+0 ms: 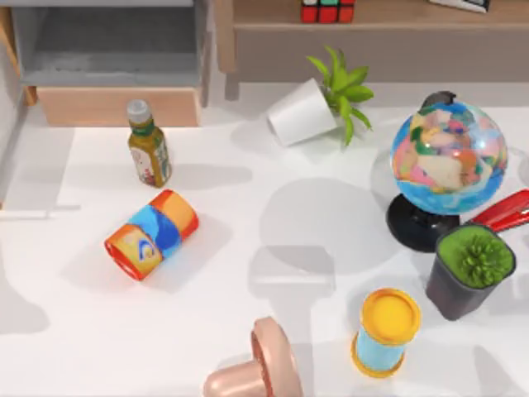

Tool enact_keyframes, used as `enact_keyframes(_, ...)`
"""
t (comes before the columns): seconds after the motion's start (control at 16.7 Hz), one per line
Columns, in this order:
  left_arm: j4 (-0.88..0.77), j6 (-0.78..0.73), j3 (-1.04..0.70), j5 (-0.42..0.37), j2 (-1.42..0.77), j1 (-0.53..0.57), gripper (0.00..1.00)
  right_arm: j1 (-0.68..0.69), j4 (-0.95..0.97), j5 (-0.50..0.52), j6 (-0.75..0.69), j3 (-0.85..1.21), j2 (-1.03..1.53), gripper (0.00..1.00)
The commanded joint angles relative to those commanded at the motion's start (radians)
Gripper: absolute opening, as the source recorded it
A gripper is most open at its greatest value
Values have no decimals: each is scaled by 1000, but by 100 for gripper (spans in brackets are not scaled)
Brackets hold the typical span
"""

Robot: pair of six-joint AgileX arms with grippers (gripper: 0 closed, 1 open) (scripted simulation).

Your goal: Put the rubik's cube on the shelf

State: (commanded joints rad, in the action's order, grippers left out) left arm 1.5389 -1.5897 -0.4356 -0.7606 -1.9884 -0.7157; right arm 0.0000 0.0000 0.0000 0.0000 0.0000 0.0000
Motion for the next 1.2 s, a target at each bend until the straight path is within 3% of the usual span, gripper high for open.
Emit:
enact_keyframes(0.6,-44,0,-80,59,-34,57,100,0,0,0,0,0,0,100)
enact_keyframes(1.2,-44,0,-80,59,-34,57,25,0,0,0,0,0,0,100)
